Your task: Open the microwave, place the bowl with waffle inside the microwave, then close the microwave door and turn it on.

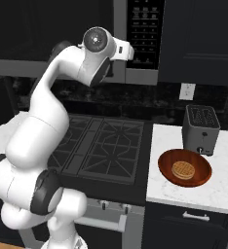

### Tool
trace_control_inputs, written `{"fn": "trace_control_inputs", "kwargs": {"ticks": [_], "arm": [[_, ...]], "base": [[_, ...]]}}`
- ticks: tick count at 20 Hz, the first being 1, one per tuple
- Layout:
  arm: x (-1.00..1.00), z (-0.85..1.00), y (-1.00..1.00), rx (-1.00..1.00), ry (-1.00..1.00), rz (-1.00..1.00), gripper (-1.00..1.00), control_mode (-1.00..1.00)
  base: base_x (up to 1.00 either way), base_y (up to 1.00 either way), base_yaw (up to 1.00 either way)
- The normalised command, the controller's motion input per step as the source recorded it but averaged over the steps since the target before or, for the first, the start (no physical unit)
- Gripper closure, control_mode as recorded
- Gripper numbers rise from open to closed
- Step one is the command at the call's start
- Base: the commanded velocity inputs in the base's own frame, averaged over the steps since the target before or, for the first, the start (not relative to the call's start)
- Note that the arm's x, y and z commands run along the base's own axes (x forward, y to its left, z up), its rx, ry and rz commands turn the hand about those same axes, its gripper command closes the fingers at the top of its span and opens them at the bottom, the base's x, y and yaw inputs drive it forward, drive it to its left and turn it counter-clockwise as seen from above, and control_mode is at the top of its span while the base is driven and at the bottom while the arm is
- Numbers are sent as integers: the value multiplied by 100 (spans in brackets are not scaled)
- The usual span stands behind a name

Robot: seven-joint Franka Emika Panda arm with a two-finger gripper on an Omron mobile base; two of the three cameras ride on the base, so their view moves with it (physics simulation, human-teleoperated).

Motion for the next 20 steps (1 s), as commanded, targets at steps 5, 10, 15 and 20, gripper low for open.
{"fn": "trace_control_inputs", "kwargs": {"ticks": [5,10,15,20], "arm": [[4,-6,0,0,-3,0,100,-100],[0,0,0,0,0,0,100,-100],[-48,3,0,0,0,0,100,-100],[-100,17,0,0,-7,0,100,-100]], "base": [[0,0,0],[0,0,0],[0,0,0],[0,0,0]]}}
